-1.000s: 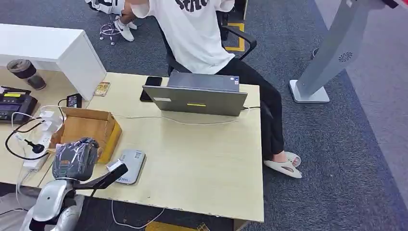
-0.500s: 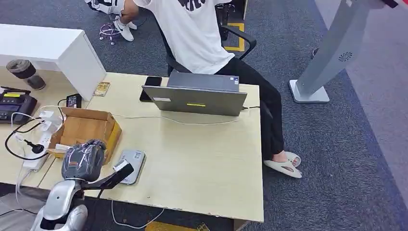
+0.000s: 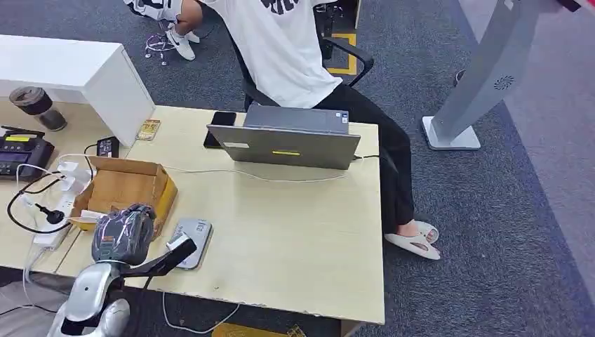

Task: Pass the card to the sensor for recognition and then transmit it.

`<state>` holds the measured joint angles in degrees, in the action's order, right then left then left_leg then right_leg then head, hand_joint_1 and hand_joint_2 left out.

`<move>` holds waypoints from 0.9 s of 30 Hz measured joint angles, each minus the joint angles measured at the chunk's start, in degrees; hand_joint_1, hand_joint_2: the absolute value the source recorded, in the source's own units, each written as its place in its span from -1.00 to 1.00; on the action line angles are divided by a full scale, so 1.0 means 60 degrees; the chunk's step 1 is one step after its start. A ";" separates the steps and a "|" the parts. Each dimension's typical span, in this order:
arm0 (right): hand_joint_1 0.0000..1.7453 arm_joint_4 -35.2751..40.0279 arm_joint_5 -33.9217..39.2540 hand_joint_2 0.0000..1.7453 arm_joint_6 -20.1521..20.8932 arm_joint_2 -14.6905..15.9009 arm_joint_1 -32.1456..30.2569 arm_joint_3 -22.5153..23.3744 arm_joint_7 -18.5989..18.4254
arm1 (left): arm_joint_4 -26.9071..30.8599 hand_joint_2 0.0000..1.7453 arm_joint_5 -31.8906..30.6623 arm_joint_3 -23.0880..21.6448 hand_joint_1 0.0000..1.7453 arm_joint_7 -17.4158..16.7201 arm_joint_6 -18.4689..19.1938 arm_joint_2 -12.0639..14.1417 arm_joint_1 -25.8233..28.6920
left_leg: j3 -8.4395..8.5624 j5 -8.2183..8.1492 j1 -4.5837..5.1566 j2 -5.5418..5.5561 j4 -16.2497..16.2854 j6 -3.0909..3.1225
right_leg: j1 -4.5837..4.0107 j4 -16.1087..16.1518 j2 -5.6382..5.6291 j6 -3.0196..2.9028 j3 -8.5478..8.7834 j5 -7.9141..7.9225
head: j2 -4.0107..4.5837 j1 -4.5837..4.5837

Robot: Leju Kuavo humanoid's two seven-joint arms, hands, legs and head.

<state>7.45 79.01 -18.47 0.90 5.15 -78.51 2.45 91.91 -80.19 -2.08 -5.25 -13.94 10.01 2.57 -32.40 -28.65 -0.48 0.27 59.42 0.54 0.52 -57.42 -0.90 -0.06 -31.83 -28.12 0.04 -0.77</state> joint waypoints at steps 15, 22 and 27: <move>-1.00 0.0000 -0.0040 1.00 0.0011 0.0000 0.0008 -0.0164 -0.0033 | -0.0189 1.00 0.0036 -0.0022 1.00 0.0168 0.0109 0.0000 -0.0026 | 0.0000 0.0000 0.0000 0.0000 0.0000 0.0000 | 0.0000 0.0000 0.0000 0.0000 -0.0001 0.0000 | 0.0000 0.0000; -1.00 0.0000 -0.0036 1.00 0.0011 0.0000 0.0015 -0.0200 -0.0055 | -0.0211 1.00 0.0051 -0.0036 1.00 0.0182 0.0131 0.0000 -0.0058 | 0.0000 0.0000 0.0000 0.0000 0.0000 0.0000 | 0.0000 0.0000 0.0000 0.0000 -0.0001 0.0000 | 0.0000 0.0000; -1.00 0.0000 -0.0029 1.00 0.0025 0.0000 0.0016 -0.0237 -0.0098 | -0.0215 1.00 0.0044 -0.0080 1.00 0.0186 0.0138 -0.0004 -0.0061 | 0.0000 0.0000 0.0000 0.0000 0.0000 0.0000 | 0.0000 0.0000 0.0000 0.0000 -0.0001 0.0000 | 0.0000 0.0000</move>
<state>7.45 78.84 -18.32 0.90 5.25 -79.93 1.86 90.62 -79.93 -2.56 -4.13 -13.11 9.99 2.20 -32.41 -28.65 -0.48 0.27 59.42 0.54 0.52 -57.42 -0.90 -0.06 -31.84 -28.12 0.04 -0.77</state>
